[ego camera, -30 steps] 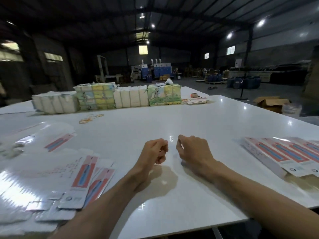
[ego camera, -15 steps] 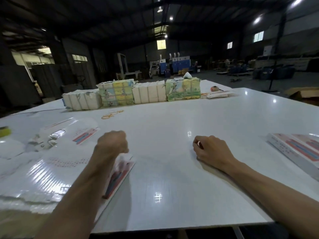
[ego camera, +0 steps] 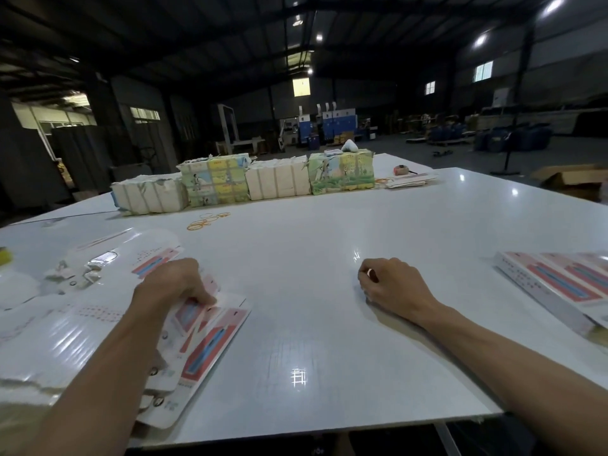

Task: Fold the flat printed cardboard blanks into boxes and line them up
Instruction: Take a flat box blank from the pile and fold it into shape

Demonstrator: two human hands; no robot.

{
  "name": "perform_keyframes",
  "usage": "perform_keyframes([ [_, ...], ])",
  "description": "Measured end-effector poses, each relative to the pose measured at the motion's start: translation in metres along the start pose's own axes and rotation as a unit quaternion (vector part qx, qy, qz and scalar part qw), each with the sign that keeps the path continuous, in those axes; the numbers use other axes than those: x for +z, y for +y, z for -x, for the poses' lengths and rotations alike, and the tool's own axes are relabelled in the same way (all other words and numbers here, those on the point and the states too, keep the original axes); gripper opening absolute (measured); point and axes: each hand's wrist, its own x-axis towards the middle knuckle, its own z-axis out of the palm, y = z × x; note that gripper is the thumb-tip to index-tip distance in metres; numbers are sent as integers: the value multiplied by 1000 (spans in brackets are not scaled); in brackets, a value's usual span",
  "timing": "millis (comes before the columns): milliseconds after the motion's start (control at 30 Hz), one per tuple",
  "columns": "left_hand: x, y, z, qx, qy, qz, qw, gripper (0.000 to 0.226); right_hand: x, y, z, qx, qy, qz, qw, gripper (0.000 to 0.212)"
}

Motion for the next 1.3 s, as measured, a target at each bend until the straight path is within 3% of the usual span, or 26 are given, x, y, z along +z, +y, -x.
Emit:
perform_keyframes([
  [100, -12, 16, -2, 59, 36, 63, 996, 45, 0, -1, 0, 3, -5, -3, 1000, 20],
  [167, -17, 35, -1, 116, -19, 214, 970, 36, 0, 0, -1, 6, -4, -15, 1000, 20],
  [233, -15, 62, 7, 172, -153, 412, 882, 36, 1, 2, -2, 10, -2, -26, 1000, 19],
  [300, -7, 91, 19, 229, -255, 494, 799, 41, 3, 3, -3, 17, 8, -35, 999, 18],
  [367, 7, 120, 28, 262, -300, 539, 742, 44, 4, 4, -5, 22, 40, -45, 998, 18],
  [533, 67, 163, 41, 255, -345, 658, 619, 54, 3, 7, -6, 5, 140, -93, 986, 16],
  [700, 95, 171, 48, 262, -348, 680, 590, 68, 2, 1, -5, -18, 187, -145, 971, 10],
  [833, 91, 164, 52, 263, -351, 690, 576, 81, -8, -10, -10, -98, 251, -107, 957, 31],
  [967, 93, 161, 54, 262, -302, 688, 606, 70, -11, -14, -14, -122, 153, 13, 981, 36],
  [1100, 94, 162, 52, 258, -253, 686, 631, 61, -10, -18, -19, -122, 101, -18, 987, 31],
  [1300, 91, 158, 54, 280, -316, 716, 556, 66, -23, -30, -39, -82, 51, -209, 973, 13],
])
